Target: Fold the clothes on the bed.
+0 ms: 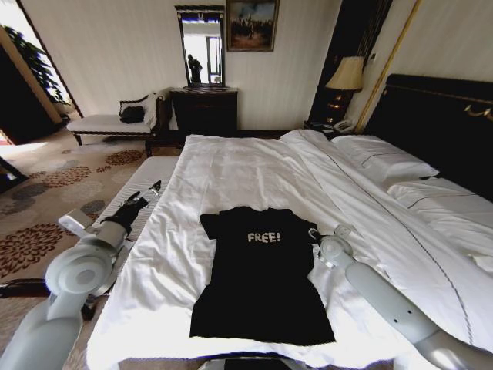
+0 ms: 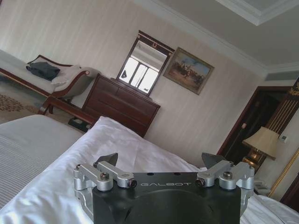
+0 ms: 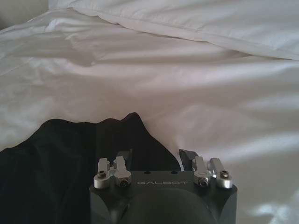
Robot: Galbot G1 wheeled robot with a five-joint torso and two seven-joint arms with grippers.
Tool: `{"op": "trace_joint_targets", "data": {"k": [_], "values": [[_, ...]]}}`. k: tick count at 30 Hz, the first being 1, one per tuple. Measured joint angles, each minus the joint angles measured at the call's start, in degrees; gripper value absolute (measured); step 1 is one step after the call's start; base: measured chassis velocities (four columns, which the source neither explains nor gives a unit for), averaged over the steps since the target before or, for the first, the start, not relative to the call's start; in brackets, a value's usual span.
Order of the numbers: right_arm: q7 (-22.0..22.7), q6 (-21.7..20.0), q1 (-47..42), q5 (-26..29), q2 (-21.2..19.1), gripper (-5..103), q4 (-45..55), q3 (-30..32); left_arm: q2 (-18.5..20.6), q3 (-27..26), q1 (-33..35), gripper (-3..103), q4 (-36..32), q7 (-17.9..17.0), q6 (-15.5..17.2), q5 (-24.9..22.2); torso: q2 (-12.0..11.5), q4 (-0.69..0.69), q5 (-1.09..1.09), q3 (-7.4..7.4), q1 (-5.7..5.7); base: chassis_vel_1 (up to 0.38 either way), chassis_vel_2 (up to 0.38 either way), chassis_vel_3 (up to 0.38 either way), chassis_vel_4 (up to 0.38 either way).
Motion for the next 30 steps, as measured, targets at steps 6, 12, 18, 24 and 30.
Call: {"op": "trace_joint_targets", "data": {"k": [6, 12, 18, 24, 30], "values": [[0.0, 1.5, -0.4, -0.7, 0.0, 36, 0.1, 0.1, 0.1, -0.2, 0.1, 100, 0.1, 0.0, 0.0, 0.1, 0.0, 0.01, 0.00, 0.00, 0.00, 0.000, 0.000, 0.000, 0.000], [1.6, 2.8, -1.8, -1.7, 0.0, 14, 1.8, 1.2, 0.2, -0.6, 0.3, 100, 0.2, 0.0, -0.2, 0.1, 0.0, 0.01, 0.01, 0.00, 0.00, 0.000, 0.000, 0.000, 0.000], [5.4, 4.4, -4.5, -3.5, 0.0, 1, 3.4, 4.3, 0.0, -0.9, 0.5, 100, 0.2, 0.0, -0.3, 0.1, 0.0, 0.00, 0.00, 0.00, 0.00, 0.000, 0.000, 0.000, 0.000], [8.0, 5.0, -6.2, -4.5, -0.1, 0, 3.8, 6.5, -0.1, -0.9, 0.5, 100, 0.4, 0.0, -0.3, 0.1, 0.0, 0.01, 0.01, 0.00, 0.00, 0.000, 0.000, 0.000, 0.000], [9.8, 4.6, -9.5, -5.9, -0.2, 0, 6.3, 8.4, -0.3, -0.7, 0.4, 100, 0.4, 0.0, -0.4, 0.1, 0.0, 0.00, 0.01, 0.00, 0.00, 0.000, 0.000, 0.000, 0.000]]}}
